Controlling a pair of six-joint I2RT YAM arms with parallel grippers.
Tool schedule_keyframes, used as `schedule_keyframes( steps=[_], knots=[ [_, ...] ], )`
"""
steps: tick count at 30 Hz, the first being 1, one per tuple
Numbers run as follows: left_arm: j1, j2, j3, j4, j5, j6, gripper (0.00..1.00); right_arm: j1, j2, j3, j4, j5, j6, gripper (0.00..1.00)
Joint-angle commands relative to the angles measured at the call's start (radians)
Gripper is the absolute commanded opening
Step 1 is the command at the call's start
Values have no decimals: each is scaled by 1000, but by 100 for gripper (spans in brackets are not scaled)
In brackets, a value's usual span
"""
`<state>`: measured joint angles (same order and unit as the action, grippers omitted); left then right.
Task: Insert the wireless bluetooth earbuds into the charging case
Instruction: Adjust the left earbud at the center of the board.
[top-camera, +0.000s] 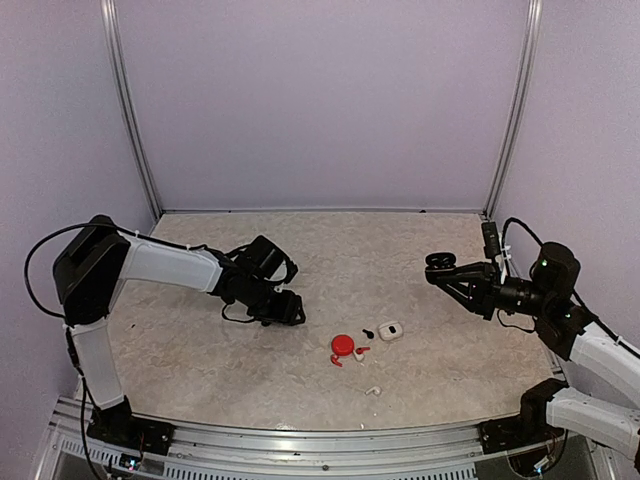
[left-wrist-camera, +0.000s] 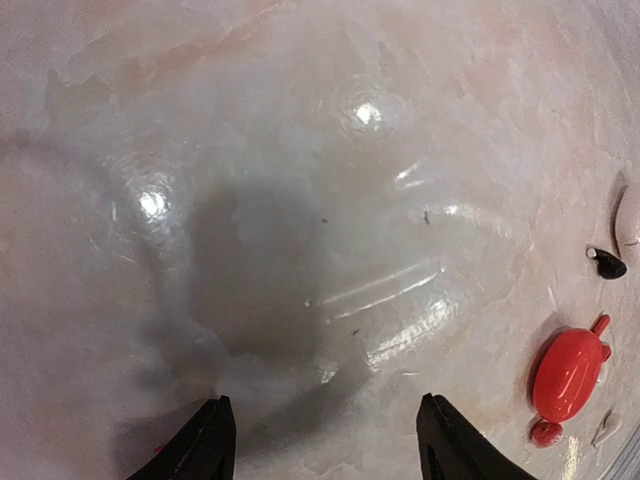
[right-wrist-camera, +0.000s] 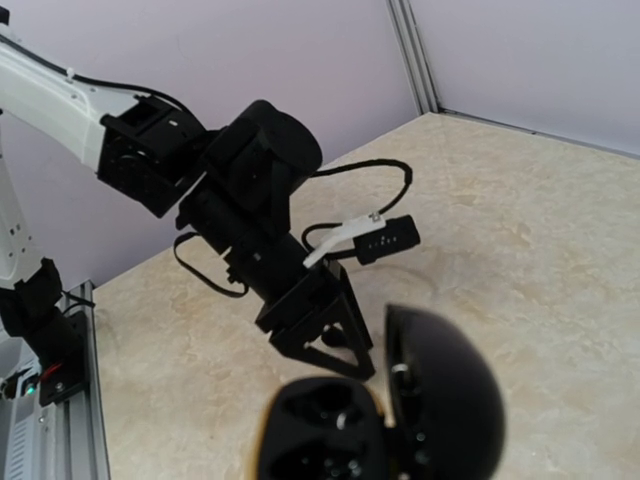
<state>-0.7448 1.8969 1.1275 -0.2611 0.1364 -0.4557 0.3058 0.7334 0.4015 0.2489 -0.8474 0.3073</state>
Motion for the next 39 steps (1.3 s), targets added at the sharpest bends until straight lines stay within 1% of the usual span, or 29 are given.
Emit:
schedule_keyframes(
  steps=[1, 5, 7, 10, 14, 18, 20, 23, 34, 39],
  knots=[
    [-40, 40, 1, -81, 63, 45, 62, -14, -15, 5, -13, 3, -13, 0],
    [-64, 24, -24, -136, 41, 54, 60, -15, -19, 6, -16, 5, -15, 0],
    [-69, -14, -29, -145, 17, 59, 60, -14, -20, 5, -14, 5, -15, 0],
    [-60, -55, 21, -167, -42, 57, 62, -14, -10, 4, -2, -3, -11, 0],
    [-18, -83, 76, -172, -107, 50, 64, -15, -6, 4, 10, -8, -5, 0],
    [42, -83, 91, -170, -116, 69, 64, -14, -17, 3, -3, -6, -8, 0],
    [66, -73, 92, -171, -99, 79, 64, -15, -20, 1, -5, -4, -8, 0],
    [79, -49, 93, -172, -84, 94, 64, -14, -20, 1, -2, -1, -8, 0],
    [25, 52, 108, -196, -51, 121, 64, -14, -14, -1, 4, -1, -5, 0],
    [-13, 52, 85, -226, -55, 126, 63, -15, -22, -1, -6, 5, -7, 0]
  ],
)
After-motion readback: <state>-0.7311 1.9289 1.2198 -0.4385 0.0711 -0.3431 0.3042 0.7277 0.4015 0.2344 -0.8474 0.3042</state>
